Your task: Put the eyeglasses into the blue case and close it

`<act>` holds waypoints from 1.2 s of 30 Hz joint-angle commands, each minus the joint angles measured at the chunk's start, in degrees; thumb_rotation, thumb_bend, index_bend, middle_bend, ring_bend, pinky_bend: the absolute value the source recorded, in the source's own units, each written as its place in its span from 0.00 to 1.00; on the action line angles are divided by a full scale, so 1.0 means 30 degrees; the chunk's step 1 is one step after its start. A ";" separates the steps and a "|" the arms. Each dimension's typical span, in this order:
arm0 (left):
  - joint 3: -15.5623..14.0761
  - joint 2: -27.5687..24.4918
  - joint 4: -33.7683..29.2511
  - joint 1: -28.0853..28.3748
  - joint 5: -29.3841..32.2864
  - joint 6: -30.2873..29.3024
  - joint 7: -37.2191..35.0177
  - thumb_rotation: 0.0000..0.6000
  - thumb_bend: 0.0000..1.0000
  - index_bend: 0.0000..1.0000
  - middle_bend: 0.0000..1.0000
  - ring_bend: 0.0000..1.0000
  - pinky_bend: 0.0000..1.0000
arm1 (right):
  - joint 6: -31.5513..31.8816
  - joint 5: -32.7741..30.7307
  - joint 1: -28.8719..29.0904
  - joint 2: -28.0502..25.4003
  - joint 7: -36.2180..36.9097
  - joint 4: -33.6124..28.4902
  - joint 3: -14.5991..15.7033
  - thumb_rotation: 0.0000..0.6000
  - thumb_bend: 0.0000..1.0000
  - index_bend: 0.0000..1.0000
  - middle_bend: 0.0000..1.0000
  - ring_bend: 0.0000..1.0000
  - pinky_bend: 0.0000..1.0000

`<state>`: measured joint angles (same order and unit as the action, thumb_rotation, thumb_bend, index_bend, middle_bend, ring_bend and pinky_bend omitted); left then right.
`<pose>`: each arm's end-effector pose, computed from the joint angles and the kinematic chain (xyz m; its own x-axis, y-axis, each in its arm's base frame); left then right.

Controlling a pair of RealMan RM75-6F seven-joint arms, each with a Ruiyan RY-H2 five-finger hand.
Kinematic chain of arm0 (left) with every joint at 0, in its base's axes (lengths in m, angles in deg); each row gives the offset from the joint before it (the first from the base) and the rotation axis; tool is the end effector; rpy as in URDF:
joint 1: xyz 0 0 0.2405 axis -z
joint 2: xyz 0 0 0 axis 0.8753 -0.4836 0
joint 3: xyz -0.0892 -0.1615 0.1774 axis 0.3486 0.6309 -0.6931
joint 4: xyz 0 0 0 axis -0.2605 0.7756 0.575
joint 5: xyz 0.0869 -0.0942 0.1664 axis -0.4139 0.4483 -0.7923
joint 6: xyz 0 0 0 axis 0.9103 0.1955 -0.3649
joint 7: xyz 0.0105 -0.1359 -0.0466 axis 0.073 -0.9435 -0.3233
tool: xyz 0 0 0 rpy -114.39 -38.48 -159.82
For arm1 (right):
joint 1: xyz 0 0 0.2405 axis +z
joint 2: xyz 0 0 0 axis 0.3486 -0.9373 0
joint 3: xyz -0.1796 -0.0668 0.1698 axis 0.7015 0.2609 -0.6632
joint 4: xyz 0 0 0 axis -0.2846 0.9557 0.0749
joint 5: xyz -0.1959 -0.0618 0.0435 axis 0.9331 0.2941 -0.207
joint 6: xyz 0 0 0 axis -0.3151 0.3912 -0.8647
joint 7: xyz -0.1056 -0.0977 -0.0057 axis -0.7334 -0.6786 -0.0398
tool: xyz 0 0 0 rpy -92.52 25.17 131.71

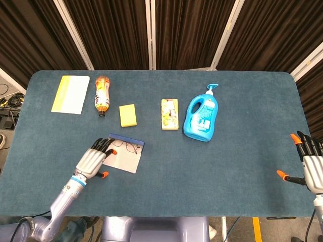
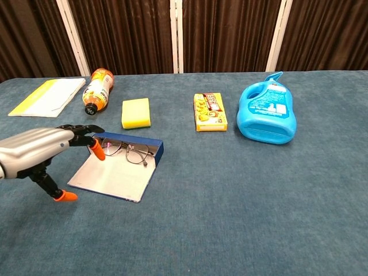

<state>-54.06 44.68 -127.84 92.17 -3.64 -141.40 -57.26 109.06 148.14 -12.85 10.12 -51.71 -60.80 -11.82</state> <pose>-0.2156 0.2690 -0.0348 0.4785 0.3018 0.8246 0.8522 -0.3860 -0.3532 -0.3236 -0.2088 0.1972 0.4407 0.0035 0.8976 -0.8973 0.0297 0.4404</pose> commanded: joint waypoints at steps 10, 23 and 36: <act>0.0520 0.1692 0.2105 0.0452 -0.0916 0.0279 -0.0118 1.00 0.13 0.29 0.00 0.00 0.00 | -0.0243 -0.0217 0.0089 0.0121 -0.0092 0.0182 -0.0030 1.00 0.00 0.00 0.00 0.00 0.00; 0.0819 0.2269 0.2971 0.0546 -0.0893 0.0751 -0.0353 1.00 0.13 0.29 0.00 0.00 0.00 | -0.0259 -0.0245 0.0107 0.0181 -0.0216 0.0219 -0.0030 1.00 0.00 0.00 0.00 0.00 0.00; 0.0921 0.2629 0.3691 0.0540 -0.0962 0.1008 -0.0597 1.00 0.33 0.29 0.00 0.00 0.00 | -0.0310 -0.0250 0.0132 0.0226 -0.0268 0.0242 -0.0013 1.00 0.00 0.00 0.00 0.00 0.00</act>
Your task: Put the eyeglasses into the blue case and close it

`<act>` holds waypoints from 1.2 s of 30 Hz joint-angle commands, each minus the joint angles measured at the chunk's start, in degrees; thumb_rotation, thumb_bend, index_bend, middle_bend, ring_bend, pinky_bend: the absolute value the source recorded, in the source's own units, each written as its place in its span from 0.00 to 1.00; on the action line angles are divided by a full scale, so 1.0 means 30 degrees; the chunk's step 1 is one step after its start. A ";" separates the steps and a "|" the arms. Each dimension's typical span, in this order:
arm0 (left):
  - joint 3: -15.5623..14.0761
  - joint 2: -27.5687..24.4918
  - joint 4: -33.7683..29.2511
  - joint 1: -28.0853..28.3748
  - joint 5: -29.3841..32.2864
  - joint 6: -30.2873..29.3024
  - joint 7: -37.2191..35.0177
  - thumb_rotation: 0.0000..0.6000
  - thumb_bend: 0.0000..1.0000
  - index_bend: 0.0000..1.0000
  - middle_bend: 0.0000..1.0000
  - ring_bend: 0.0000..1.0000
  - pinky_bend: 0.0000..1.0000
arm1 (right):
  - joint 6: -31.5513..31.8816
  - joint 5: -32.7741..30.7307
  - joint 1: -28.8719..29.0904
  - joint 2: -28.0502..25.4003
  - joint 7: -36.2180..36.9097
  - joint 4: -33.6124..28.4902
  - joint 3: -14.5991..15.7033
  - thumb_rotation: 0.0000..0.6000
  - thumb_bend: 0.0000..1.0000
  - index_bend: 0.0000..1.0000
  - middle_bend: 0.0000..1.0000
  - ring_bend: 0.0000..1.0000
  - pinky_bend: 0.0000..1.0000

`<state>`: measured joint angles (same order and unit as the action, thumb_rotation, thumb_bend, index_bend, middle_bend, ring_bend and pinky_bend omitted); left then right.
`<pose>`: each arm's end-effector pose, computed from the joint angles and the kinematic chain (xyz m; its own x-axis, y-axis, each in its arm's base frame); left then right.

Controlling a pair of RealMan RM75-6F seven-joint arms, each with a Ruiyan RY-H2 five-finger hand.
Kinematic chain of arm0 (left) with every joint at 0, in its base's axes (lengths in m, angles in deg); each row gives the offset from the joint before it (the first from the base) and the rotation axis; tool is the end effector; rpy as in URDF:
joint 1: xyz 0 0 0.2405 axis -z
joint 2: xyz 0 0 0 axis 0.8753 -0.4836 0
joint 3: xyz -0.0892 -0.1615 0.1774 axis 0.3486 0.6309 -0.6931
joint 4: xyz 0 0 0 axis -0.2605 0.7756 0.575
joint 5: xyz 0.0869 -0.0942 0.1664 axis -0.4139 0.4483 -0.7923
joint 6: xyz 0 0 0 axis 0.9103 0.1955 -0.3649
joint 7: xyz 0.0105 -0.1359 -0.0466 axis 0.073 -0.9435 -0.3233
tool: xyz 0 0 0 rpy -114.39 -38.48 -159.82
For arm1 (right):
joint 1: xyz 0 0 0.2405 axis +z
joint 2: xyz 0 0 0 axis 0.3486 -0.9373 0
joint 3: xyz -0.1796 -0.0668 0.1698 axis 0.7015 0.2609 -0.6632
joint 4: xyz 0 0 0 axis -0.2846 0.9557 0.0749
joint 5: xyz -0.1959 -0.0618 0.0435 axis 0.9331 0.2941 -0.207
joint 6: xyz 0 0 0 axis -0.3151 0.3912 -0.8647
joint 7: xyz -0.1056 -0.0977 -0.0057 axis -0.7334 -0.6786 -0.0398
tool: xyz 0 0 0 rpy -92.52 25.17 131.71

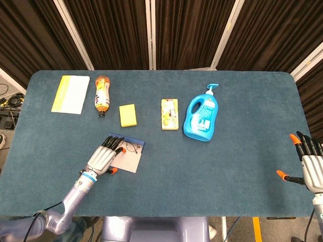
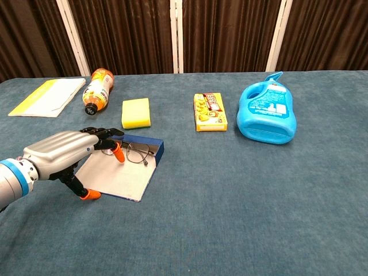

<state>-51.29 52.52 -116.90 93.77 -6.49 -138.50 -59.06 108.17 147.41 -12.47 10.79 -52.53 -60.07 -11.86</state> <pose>-0.2078 0.2874 -0.0672 0.5048 0.2704 0.8198 0.8266 -0.4254 -0.3686 -0.3267 -0.2113 0.1940 0.4518 -0.0079 0.8921 -0.8913 0.0385 0.4517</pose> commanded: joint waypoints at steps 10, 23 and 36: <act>0.0101 -0.0363 -0.0393 0.0057 -0.0037 0.0304 -0.0350 1.00 0.51 0.29 0.00 0.00 0.00 | -0.0024 0.0001 0.0009 -0.0011 0.0001 -0.0014 0.0010 1.00 0.00 0.00 0.00 0.00 0.00; 0.0483 -0.0687 -0.0982 0.0312 0.0448 0.0817 0.0069 1.00 0.52 0.29 0.00 0.00 0.00 | -0.0021 -0.0073 0.0007 -0.0008 -0.0047 -0.0031 -0.0020 1.00 0.00 0.00 0.00 0.00 0.00; 0.1210 -0.0150 -0.0262 0.0909 0.1007 0.1380 -0.0052 1.00 0.55 0.40 0.00 0.00 0.00 | -0.0136 -0.0140 0.0052 0.0072 -0.0136 0.0050 -0.0011 1.00 0.00 0.00 0.00 0.00 0.00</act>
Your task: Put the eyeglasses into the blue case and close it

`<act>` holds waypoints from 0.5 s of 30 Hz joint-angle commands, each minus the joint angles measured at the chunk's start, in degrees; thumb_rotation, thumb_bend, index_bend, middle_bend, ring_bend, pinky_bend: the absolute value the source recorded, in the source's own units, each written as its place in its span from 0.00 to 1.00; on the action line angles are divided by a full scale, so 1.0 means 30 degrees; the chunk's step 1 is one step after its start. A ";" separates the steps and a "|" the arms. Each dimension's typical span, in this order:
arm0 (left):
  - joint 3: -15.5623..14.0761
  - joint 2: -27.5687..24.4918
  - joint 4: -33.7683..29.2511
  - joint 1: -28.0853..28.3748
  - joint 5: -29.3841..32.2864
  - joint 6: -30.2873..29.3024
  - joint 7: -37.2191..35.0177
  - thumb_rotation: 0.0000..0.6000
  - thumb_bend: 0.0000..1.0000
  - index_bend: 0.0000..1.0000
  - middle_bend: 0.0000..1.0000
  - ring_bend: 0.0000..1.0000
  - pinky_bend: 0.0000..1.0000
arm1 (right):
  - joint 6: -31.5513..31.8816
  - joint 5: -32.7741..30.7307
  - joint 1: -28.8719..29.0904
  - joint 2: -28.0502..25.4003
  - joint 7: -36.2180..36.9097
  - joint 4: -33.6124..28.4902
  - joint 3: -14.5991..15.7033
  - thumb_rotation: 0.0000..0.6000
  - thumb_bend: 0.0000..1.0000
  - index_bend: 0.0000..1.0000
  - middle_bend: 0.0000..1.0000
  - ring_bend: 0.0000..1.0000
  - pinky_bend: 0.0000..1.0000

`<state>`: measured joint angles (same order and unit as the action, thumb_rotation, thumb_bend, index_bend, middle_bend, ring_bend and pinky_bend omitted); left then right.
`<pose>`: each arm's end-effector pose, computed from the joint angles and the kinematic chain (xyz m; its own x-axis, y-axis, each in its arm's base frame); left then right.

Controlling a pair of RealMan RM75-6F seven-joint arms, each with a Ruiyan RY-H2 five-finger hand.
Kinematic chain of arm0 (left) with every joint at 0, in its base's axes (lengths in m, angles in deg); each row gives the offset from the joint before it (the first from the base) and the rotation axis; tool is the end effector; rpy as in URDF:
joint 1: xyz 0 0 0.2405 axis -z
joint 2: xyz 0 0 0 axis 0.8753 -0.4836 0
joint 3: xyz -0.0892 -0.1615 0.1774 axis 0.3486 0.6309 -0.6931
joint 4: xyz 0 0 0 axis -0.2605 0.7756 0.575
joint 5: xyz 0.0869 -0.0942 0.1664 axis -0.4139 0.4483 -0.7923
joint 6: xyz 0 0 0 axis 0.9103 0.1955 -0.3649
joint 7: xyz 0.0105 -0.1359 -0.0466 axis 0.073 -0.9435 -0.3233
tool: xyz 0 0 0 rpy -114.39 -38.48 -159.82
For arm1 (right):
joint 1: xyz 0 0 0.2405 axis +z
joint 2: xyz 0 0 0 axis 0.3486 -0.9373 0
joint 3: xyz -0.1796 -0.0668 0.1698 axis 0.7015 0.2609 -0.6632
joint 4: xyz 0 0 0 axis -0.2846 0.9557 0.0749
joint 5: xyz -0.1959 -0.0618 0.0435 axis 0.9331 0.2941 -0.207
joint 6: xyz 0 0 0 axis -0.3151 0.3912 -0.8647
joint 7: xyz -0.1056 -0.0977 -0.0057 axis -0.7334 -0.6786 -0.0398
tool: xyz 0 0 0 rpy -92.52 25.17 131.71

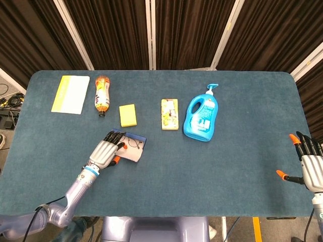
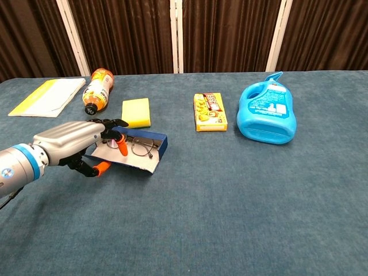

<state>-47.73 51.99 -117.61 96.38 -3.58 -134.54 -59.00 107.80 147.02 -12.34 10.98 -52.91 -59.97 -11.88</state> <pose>-0.1946 0.3086 -0.0646 0.4817 0.2887 0.8274 0.8437 -0.4081 -0.3487 -0.3277 -0.2121 0.1927 0.4548 -0.0131 0.8905 -0.8895 0.0434 0.4550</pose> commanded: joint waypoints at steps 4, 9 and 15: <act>-0.0251 -0.0149 -0.0401 -0.0118 -0.0148 -0.0015 -0.0454 1.00 0.55 0.55 0.00 0.00 0.00 | -0.0058 -0.0024 0.0025 0.0026 -0.0007 0.0038 0.0001 1.00 0.00 0.00 0.00 0.00 0.00; -0.0532 -0.0766 -0.1133 -0.0388 -0.0252 -0.0247 -0.0414 1.00 0.55 0.62 0.00 0.00 0.00 | -0.0030 0.0010 0.0025 0.0022 0.0023 0.0012 -0.0001 1.00 0.00 0.00 0.00 0.00 0.00; -0.1084 -0.2483 -0.3010 -0.0824 -0.0488 -0.0447 -0.0440 1.00 0.56 0.63 0.00 0.00 0.00 | 0.0056 0.0133 -0.0002 -0.0030 0.0030 -0.0105 0.0037 1.00 0.00 0.00 0.00 0.00 0.00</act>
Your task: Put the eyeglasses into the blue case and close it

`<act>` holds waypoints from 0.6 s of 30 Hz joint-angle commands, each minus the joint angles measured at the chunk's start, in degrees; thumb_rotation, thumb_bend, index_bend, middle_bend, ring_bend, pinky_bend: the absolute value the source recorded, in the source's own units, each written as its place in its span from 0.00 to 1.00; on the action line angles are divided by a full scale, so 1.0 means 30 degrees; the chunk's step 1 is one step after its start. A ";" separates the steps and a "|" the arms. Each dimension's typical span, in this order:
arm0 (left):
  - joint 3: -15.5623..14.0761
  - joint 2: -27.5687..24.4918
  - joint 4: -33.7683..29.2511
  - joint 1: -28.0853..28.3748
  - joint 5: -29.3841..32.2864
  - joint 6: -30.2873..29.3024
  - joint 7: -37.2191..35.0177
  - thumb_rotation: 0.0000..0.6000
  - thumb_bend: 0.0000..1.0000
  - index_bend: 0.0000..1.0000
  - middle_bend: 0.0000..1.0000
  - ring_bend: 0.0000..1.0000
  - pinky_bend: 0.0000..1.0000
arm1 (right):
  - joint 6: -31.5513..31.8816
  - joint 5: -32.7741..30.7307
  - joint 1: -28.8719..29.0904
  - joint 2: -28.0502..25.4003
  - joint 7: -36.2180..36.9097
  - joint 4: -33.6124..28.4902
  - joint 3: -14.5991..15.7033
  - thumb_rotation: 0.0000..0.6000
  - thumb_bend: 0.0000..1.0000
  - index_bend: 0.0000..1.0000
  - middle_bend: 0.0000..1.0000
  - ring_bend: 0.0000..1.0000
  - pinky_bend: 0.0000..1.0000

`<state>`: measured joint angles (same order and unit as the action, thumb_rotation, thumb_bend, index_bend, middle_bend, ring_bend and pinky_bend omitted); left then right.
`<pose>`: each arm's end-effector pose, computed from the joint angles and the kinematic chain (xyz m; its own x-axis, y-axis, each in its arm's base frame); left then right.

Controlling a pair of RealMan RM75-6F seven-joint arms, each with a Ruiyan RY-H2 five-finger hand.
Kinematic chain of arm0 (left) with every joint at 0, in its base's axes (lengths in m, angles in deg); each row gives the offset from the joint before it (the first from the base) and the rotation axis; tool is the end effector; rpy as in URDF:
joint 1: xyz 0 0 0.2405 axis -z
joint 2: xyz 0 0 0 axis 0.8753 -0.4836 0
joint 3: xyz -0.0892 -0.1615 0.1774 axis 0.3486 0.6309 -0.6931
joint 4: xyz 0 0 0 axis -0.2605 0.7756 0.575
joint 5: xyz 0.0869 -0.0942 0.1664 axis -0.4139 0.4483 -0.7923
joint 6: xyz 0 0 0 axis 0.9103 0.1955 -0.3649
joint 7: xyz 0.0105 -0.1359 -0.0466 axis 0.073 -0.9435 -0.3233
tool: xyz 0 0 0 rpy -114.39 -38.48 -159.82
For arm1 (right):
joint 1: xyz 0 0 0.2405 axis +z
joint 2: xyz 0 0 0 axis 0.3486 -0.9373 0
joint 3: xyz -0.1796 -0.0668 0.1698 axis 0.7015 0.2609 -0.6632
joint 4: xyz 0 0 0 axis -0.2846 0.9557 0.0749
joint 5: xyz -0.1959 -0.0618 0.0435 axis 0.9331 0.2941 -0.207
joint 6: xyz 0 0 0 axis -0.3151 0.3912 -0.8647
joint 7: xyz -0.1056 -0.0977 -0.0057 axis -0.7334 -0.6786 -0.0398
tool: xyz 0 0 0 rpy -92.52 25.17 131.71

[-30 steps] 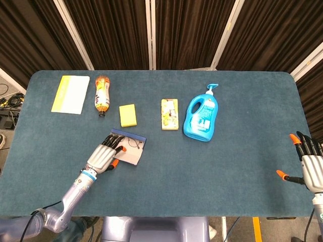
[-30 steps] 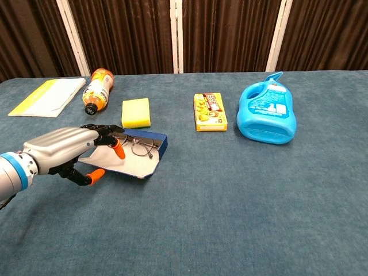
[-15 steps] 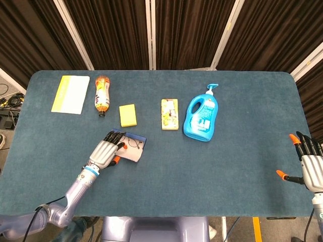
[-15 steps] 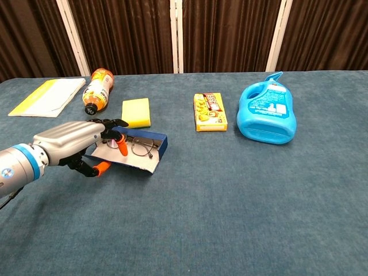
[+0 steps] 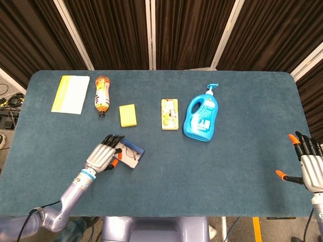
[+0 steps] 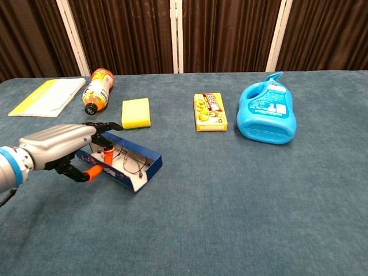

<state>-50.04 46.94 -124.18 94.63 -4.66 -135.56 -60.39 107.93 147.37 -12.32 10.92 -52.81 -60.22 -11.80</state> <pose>-0.2010 0.2910 -0.0476 0.4597 0.3245 0.8267 0.8549 -0.4138 -0.3130 -0.3260 -0.2118 0.1922 0.4517 -0.0127 0.8921 -0.8914 0.0364 0.4518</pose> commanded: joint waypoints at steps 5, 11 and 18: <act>-0.0774 -0.2880 -0.2925 -0.0419 0.0101 0.0098 0.1207 1.00 0.56 0.63 0.00 0.00 0.00 | 0.0125 0.0108 -0.0041 -0.0048 -0.0019 -0.0131 0.0023 1.00 0.00 0.00 0.00 0.00 0.00; -0.0800 -0.4721 -0.5447 -0.0239 0.1323 0.0768 0.2728 1.00 0.56 0.63 0.00 0.00 0.00 | 0.0071 0.0109 -0.0022 -0.0049 -0.0041 -0.0170 0.0042 1.00 0.00 0.00 0.00 0.00 0.00; -0.0372 -0.4347 -0.5494 0.0367 0.2728 0.1534 0.3580 1.00 0.56 0.63 0.00 0.00 0.00 | 0.0018 0.0089 0.0020 -0.0018 -0.0082 -0.0124 0.0033 1.00 0.00 0.00 0.00 0.00 0.00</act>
<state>-51.47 33.40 -141.03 95.30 2.92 -131.45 -49.97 107.99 147.62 -12.26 10.87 -53.06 -60.60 -11.71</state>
